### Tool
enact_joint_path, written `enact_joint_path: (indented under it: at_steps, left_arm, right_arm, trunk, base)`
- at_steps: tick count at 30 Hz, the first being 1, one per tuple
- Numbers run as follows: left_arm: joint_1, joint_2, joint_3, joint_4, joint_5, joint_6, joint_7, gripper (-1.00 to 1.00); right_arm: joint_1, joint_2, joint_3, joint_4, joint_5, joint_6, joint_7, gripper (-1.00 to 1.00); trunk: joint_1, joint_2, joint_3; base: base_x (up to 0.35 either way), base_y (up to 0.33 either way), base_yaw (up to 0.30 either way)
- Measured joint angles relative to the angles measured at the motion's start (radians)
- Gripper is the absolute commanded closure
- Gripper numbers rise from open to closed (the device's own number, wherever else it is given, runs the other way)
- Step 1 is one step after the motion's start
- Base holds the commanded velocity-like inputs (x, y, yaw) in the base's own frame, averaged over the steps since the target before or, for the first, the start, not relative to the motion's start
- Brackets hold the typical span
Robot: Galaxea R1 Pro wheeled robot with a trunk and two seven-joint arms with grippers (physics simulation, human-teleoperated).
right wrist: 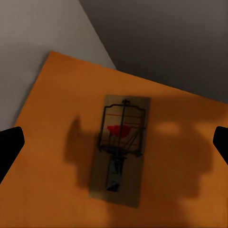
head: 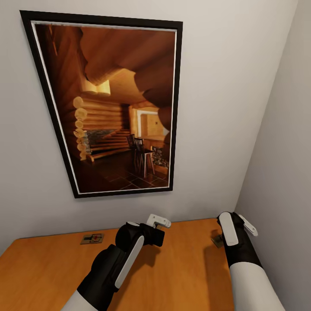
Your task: Take the four mousetraps from the cabinet in the bathroom and place them on the bathroom floor. Make sure all four end up on the same floor surface, and ensure that at least two of them are either under or directly next to the same bathroom sink.
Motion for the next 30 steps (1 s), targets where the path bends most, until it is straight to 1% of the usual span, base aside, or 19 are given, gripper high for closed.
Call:
enact_joint_path:
  at_steps: [8, 18, 22, 24, 30]
  left_arm:
    - [0.0, 0.0, 0.0, 0.0, 0.0, 0.0, 0.003, 1.0]
    - [0.0, 0.0, 0.0, -0.001, 0.0, 0.0, 0.002, 1.0]
    - [0.0, 0.0, 0.0, -0.001, 0.0, 0.0, 0.002, 1.0]
    - [0.0, 0.0, 0.0, -0.002, 0.0, 0.0, 0.002, 1.0]
    - [0.0, 0.0, 0.0, -0.002, 0.0, 0.0, 0.002, 1.0]
  right_arm:
    - [0.0, 0.0, 0.01, 0.001, 0.0, 0.0, 0.003, -1.0]
    - [0.0, 0.001, 0.014, 0.003, 0.0, 0.001, 0.009, -1.0]
    - [0.0, 0.001, 0.016, 0.021, 0.0, 0.001, 0.03, -1.0]
    - [0.0, 0.002, 0.018, 0.044, 0.001, 0.001, 0.048, -1.0]
    - [0.0, 0.001, 0.047, 0.08, 0.003, -0.001, 0.07, -1.0]
  trunk:
    - [0.0, 0.0, 0.0]
    - [0.0, 0.0, 0.0]
    - [0.0, 0.0, 0.0]
    - [0.0, 0.0, 0.0]
    - [0.0, 0.0, 0.0]
  base:
    - [0.0, 0.0, 0.0]
    - [0.0, 0.0, 0.0]
    - [0.0, 0.0, 0.0]
    - [0.0, 0.0, 0.0]
    - [0.0, 0.0, 0.0]
